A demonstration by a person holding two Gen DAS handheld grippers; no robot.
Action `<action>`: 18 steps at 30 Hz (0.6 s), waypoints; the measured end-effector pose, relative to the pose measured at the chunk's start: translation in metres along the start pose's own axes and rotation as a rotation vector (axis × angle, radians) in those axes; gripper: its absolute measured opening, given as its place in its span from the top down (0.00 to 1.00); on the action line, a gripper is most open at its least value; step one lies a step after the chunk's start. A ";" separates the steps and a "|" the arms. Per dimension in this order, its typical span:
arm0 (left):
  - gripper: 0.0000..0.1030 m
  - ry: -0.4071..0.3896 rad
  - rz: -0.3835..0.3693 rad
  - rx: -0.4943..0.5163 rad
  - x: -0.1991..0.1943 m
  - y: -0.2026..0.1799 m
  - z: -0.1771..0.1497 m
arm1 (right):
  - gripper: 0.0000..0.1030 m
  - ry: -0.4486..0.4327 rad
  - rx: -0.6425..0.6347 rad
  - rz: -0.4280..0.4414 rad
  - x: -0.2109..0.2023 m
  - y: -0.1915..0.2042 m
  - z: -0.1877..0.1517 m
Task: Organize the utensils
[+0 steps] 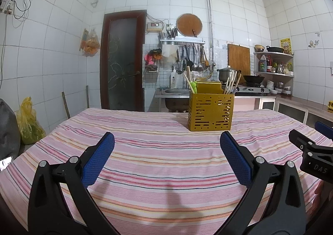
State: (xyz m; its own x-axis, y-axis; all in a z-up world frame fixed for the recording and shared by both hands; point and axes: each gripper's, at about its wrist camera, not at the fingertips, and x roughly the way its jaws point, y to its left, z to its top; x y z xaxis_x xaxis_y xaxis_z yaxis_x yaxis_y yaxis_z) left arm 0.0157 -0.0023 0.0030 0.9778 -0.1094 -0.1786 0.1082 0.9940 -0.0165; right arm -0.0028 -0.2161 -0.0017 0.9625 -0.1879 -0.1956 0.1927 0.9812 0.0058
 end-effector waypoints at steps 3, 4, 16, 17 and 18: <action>0.05 0.002 0.000 -0.003 0.000 0.002 0.001 | 0.04 -0.003 -0.002 -0.003 -0.001 0.001 0.000; 0.05 0.001 0.000 -0.002 0.000 0.002 0.000 | 0.04 -0.004 -0.004 -0.003 -0.002 0.001 0.001; 0.05 -0.010 0.004 0.002 -0.002 0.000 -0.002 | 0.04 -0.006 -0.004 -0.009 -0.003 0.000 0.002; 0.05 -0.012 0.004 0.001 -0.002 0.000 -0.002 | 0.04 -0.007 -0.005 -0.011 -0.003 0.001 0.002; 0.05 -0.012 0.004 0.001 -0.002 0.000 -0.002 | 0.04 -0.006 -0.008 -0.013 -0.003 0.001 0.002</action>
State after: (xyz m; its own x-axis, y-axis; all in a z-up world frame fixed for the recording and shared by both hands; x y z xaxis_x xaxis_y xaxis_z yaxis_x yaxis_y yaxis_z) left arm 0.0128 -0.0025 0.0013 0.9803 -0.1056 -0.1668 0.1046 0.9944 -0.0146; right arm -0.0054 -0.2151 0.0011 0.9612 -0.2005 -0.1893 0.2033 0.9791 -0.0045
